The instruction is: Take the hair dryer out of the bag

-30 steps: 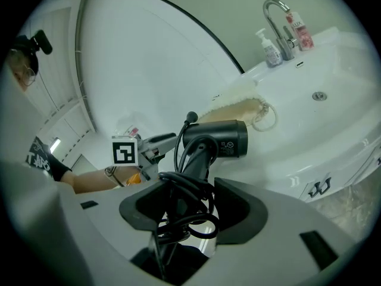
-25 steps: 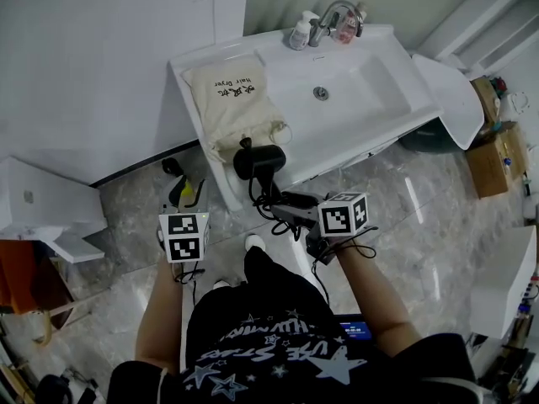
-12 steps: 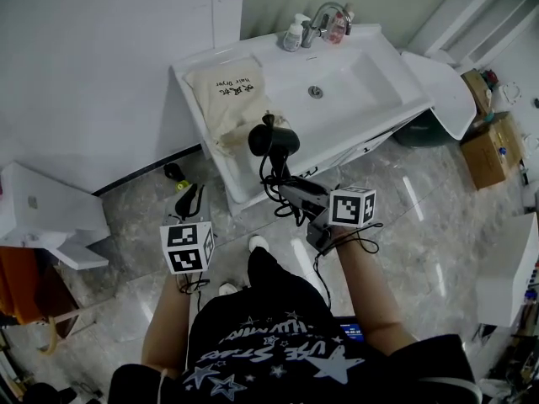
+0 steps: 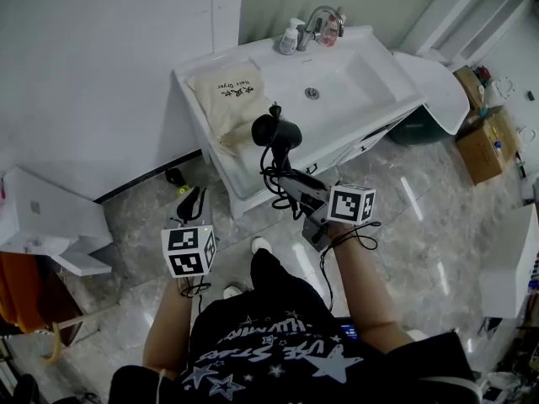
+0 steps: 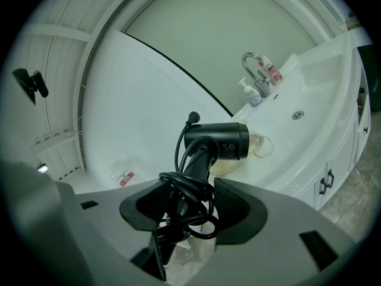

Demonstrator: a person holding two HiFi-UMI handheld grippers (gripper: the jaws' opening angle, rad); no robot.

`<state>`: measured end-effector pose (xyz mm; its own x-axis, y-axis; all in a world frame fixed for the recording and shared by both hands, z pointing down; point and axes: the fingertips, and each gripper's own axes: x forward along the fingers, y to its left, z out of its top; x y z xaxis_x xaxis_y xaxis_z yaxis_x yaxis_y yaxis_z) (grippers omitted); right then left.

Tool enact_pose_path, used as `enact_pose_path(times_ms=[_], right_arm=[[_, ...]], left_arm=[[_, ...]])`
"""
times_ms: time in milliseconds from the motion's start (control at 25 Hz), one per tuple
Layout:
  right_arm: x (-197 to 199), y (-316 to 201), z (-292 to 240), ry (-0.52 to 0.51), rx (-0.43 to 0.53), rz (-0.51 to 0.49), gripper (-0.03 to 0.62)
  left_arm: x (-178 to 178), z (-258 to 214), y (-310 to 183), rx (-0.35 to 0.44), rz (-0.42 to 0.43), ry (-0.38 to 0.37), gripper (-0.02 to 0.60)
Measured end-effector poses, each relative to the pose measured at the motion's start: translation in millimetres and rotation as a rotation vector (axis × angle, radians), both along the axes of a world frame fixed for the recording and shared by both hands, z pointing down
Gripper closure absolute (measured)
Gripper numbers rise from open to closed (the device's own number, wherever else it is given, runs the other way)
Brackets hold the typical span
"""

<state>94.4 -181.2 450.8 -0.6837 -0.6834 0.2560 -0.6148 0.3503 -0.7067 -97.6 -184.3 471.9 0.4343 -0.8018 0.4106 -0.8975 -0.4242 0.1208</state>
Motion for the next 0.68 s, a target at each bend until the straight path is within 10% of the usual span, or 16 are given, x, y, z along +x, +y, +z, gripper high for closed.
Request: enact_pose_path(times_ms=[680], right_arm=[[-21.6, 45.3, -7.0, 0.005, 0.025, 0.041, 0.365]], left_arm=[[-25.5, -8.0, 45.7, 0.024, 0.021, 0.014, 0.504]])
